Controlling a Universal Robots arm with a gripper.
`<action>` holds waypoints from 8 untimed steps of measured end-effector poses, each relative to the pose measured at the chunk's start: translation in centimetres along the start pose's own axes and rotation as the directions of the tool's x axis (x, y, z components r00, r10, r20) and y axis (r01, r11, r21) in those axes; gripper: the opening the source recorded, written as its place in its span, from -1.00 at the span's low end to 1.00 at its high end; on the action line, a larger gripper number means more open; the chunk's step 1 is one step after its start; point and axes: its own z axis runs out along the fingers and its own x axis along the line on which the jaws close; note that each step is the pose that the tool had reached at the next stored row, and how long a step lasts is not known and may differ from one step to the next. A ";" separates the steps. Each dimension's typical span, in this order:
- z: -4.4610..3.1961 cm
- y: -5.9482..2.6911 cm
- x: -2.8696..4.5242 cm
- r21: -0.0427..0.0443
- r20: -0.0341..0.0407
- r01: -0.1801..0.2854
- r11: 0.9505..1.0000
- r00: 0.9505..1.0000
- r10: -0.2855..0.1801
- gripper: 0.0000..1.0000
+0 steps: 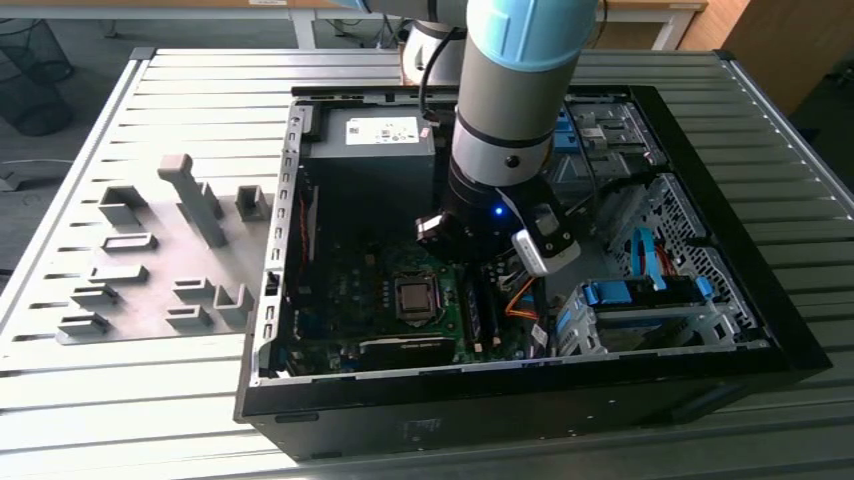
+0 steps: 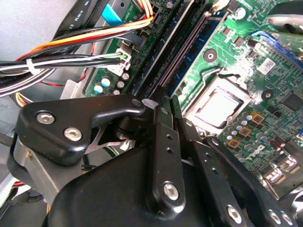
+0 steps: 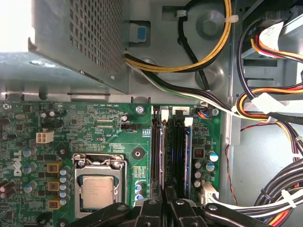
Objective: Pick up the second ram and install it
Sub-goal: 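Insert the second ram into the second slot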
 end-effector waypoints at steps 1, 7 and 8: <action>0.00 -0.02 0.00 0.000 0.000 0.000 1.000 1.000 0.000 -0.73; 0.01 -0.28 -0.04 0.000 0.000 -0.003 1.000 1.000 0.003 -0.73; 0.00 -0.29 -0.07 0.000 0.000 -0.005 1.000 1.000 0.005 -0.73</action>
